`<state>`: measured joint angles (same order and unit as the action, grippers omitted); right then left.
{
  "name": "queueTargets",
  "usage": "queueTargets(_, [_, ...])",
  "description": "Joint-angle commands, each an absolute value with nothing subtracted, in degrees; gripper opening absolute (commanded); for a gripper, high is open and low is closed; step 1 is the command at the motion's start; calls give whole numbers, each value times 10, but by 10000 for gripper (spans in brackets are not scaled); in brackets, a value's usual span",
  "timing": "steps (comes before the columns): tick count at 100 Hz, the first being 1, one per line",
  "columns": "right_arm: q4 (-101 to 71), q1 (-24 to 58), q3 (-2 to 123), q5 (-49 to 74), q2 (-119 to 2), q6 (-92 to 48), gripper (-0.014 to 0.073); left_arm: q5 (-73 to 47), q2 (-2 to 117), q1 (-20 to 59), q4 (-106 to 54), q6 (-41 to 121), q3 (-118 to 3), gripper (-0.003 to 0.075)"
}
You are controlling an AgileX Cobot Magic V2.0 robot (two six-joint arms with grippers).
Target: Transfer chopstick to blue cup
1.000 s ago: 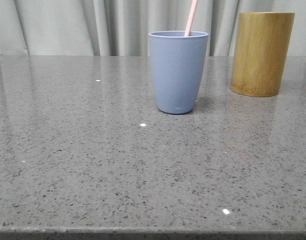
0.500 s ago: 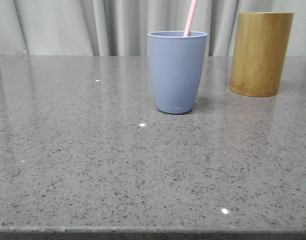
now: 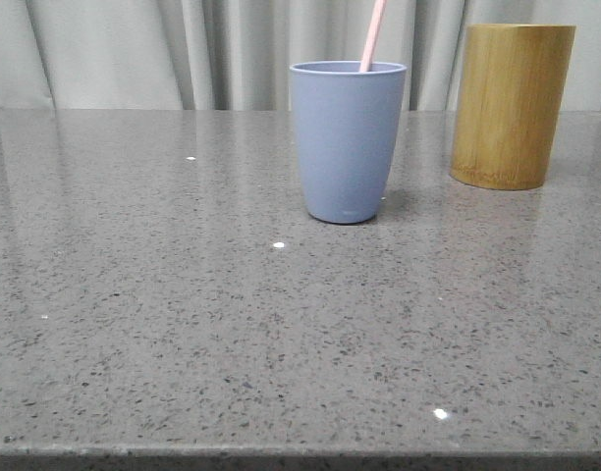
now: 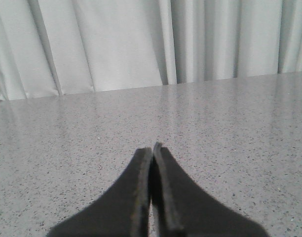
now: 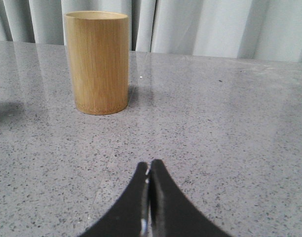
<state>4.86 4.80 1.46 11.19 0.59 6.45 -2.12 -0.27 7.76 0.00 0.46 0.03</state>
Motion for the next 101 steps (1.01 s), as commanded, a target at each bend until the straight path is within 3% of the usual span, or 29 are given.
queueTargets(1, [53,45,12,36,15,57,-66,27,-21,75,-5,0,6,-19])
queueTargets(101, [53,45,-16,22,15,57,-66,27,-21,75,-5,0,6,-19])
